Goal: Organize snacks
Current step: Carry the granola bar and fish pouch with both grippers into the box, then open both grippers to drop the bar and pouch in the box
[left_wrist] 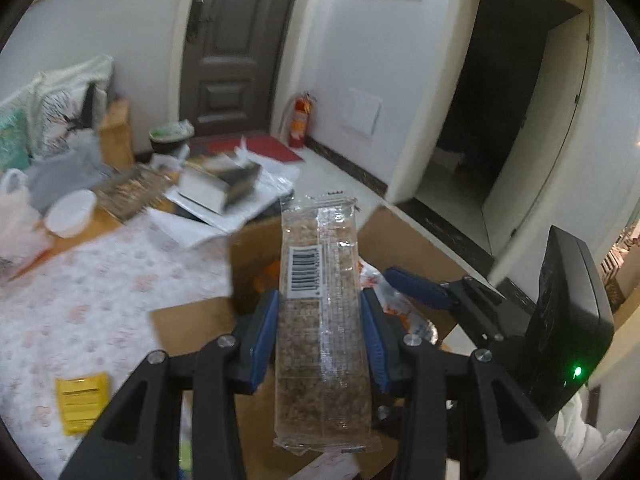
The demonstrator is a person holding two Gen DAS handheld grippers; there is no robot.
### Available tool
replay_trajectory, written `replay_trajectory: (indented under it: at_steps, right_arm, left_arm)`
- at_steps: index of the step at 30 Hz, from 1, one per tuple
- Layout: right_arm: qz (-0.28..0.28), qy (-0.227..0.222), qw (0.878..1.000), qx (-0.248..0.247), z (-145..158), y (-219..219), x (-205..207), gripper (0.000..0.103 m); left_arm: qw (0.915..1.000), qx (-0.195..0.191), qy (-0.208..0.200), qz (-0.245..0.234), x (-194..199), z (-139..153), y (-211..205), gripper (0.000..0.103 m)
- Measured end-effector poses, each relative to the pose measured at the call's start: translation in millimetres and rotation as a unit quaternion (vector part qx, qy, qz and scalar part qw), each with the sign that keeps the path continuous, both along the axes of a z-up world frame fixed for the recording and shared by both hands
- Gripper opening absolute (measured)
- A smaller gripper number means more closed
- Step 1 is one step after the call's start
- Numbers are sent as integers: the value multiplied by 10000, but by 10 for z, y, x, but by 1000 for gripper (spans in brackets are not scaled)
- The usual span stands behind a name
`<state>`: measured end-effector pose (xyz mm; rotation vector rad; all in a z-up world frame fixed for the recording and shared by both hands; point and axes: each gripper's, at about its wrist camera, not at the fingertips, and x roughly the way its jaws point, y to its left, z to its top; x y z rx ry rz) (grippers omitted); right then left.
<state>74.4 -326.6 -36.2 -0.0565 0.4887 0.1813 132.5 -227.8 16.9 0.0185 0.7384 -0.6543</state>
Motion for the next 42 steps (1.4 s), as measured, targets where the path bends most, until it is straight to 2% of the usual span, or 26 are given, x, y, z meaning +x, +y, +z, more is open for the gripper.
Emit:
replay_trajectory:
  at_steps: [5,11,17,20,26,32,42]
  right_arm:
    - [-41,156,9998,-94,-126,-170,120,63]
    - [21,211,9995,-254,-216,-228,140,64]
    - [146,252,9988,-381,-218,-164,103,70]
    - [176,263,9987,-411,-211,-147,87,70]
    - [228,283,9986,-378,-179,-162,25,72]
    - [374,418,9981,-257,-158,-154,17,70]
    - [348,318,9989,-69,-49,-189,-10,70]
  left_arm:
    - [9994,188,262,-120,131,-138,-339,38]
    - [9979,433,452,-147,190,-324,-435,39]
    - [9973,543,481,-128,221,-355,-434,44]
    - [9976,483,483,-76,238,-339,-386,49]
    - [9978,482,458,-66,223,-325,-321,49]
    - [9984,369,421,-52,211,-290,-248,49]
    - [9988,325,359,33,177,-263,-75,48]
